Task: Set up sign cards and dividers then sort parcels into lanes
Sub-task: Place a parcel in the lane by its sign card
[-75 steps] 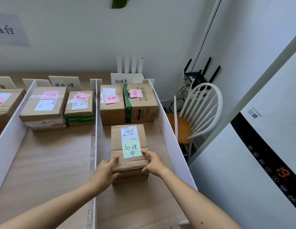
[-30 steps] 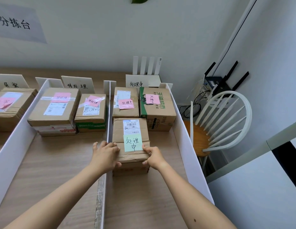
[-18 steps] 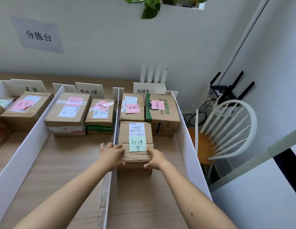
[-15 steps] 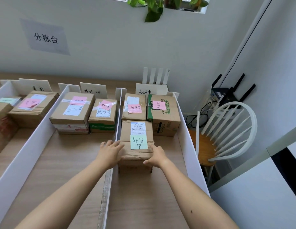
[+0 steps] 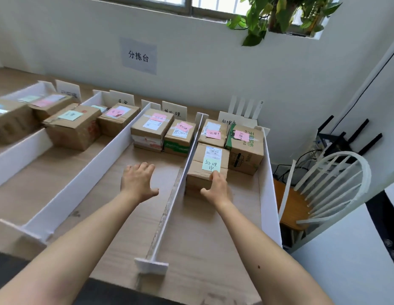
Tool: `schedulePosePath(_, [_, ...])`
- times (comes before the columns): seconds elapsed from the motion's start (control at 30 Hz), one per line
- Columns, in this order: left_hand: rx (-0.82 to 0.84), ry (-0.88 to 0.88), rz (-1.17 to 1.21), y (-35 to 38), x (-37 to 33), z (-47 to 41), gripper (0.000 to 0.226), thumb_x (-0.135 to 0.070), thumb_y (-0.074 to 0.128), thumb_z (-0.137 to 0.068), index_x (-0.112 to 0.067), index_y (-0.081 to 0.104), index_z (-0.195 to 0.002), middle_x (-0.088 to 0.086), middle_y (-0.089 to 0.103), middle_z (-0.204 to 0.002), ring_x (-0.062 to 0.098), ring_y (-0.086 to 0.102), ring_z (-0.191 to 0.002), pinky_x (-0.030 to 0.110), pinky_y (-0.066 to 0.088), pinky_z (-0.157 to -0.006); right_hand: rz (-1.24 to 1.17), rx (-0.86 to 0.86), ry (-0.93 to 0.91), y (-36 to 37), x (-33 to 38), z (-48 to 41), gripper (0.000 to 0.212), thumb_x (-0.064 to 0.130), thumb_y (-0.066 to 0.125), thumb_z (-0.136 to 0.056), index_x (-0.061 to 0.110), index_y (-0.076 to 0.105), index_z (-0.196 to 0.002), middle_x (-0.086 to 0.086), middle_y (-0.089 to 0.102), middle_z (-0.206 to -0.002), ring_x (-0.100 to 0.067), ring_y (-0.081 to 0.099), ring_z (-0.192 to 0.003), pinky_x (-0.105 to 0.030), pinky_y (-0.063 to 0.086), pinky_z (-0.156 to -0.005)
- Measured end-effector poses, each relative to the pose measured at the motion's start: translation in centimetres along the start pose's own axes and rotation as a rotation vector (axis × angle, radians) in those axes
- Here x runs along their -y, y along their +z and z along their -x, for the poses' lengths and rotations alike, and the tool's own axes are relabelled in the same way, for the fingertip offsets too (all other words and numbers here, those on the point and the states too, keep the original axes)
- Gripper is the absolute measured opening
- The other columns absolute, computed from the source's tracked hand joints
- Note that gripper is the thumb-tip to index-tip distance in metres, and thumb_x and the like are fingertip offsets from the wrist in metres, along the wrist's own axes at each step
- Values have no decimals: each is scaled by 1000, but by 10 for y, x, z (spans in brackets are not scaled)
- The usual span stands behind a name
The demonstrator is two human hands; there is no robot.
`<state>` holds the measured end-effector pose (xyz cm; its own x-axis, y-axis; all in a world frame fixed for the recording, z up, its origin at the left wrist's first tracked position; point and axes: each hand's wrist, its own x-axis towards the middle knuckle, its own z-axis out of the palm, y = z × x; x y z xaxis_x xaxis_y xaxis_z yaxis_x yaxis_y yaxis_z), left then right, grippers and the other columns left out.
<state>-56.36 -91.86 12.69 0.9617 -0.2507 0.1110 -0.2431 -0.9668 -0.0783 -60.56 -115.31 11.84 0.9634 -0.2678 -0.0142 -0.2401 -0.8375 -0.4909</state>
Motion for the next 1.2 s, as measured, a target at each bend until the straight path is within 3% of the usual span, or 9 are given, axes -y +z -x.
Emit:
schedulePosePath(0.23, [-50,-186,-49,-39,58,105,82,-63,59,-74,-23,33,-140,0,44,-139,20,42,-127,34,34,-101,-60,49,-197,7,55,61,52,25,72,-79,16,47,-123,-6,55,-125,-25,56,-110,-45,49,-90])
schedulePosePath(0.73, [-110,-653,-69,-101,221,278,94,-57,67,-72,-18,23,-145,5,35,-147,25,35,-133,36,29,-108,-16,179,-754,63,255,180,64,37,68,-79,25,44,-137,-2,49,-139,-25,50,-121,-41,48,-96])
schedulePosePath(0.9, [-140,-744,-92,-106,284,298,91,-57,65,-73,-19,24,-145,3,35,-147,23,32,-134,36,25,-109,-44,240,-822,84,321,185,65,37,69,-81,25,41,-139,-1,41,-147,-25,53,-118,-41,47,-100])
schedulePosePath(1.2, [-175,-841,-147,-113,423,318,89,-58,63,-74,-20,26,-145,0,36,-147,20,32,-134,34,26,-107,-138,277,-848,147,467,188,65,34,69,-82,20,40,-139,-3,47,-142,-24,51,-124,-40,48,-98])
